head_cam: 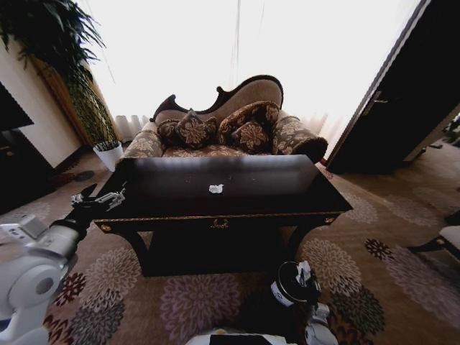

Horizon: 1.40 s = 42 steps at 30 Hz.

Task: Move to the front of the table and place the trash on the table into the trash bin.

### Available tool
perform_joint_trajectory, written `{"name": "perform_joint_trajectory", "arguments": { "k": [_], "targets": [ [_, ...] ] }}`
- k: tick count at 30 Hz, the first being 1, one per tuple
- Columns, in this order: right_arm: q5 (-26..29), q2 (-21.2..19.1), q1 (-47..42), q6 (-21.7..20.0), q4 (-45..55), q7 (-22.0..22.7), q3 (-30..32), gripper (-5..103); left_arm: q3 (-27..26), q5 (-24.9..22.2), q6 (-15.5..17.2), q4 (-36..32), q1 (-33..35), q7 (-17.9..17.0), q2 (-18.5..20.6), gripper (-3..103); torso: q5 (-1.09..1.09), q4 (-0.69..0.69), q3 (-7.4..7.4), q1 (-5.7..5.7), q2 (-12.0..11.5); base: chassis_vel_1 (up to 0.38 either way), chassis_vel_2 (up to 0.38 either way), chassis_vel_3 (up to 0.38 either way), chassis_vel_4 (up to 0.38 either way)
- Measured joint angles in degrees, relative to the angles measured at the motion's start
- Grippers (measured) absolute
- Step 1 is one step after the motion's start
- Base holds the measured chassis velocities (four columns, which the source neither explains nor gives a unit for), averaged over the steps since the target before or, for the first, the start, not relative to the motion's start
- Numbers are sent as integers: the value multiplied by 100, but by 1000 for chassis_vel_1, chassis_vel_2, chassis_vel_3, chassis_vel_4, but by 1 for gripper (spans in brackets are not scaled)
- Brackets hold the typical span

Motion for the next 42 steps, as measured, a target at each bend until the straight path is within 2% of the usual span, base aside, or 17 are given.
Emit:
{"name": "perform_joint_trajectory", "arguments": {
  "k": [1, 2, 3, 6, 7, 9, 13, 26, 35, 42],
  "targets": [
    [0, -2, 0, 0, 2, 0, -1, 52, 0, 0, 0, 1, -2, 0, 0, 100, 0, 0, 0, 0, 0, 0, 0, 0, 0],
    [0, -4, -1, -1, 3, 1, -2, 58, 1, 0, 0, 3, -5, 0, 0, 100, 0, 0, 0, 0, 0, 0, 0, 0, 0],
    [0, -7, -6, -1, 6, 1, -2, 69, 2, 1, 0, 13, -12, 0, 0, 100, 0, 0, 0, 0, 0, 0, 0, 0, 0],
    [1, -8, -30, -1, 30, 2, -3, 69, 9, 1, 0, 23, -22, 1, 1, 100, 0, 0, 0, 0, 0, 0, 0, 0, 0],
    [1, -9, -50, -1, 57, 2, -2, 80, 12, 1, -1, 26, -25, 1, 1, 100, 0, 0, 0, 0, 0, 0, 0, 0, 0],
    [27, -15, -129, -1, 159, 2, 7, 90, 24, 2, 0, 34, -40, 2, 2, 100, 0, 0, 0, 0, 0, 0, 0, 0, 0],
    [134, -32, -340, -1, 463, 3, 17, 99, 38, 1, -1, 51, -74, 2, 8, 100, 0, 0, 0, 0, 0, 0, 0, 0, 0],
    [491, -145, -1674, -42, 2702, -49, 60, 100, 258, 2, -5, 97, -240, 4, -35, 100, 0, -1, -1, 0, 0, 0, 0, 0, 0],
    [796, -839, -2539, -14, 4271, -162, 319, 100, 287, -13, -20, 168, -305, 10, 30, 100, 0, 0, 0, 0, 0, 0, 0, 0, 0],
    [898, -1190, -3052, -109, 5319, -113, 589, 100, 352, -15, -23, 193, -365, 11, 29, 100, 1, 0, 0, 0, 0, 0, 0, 0, 0]
  ]
}}
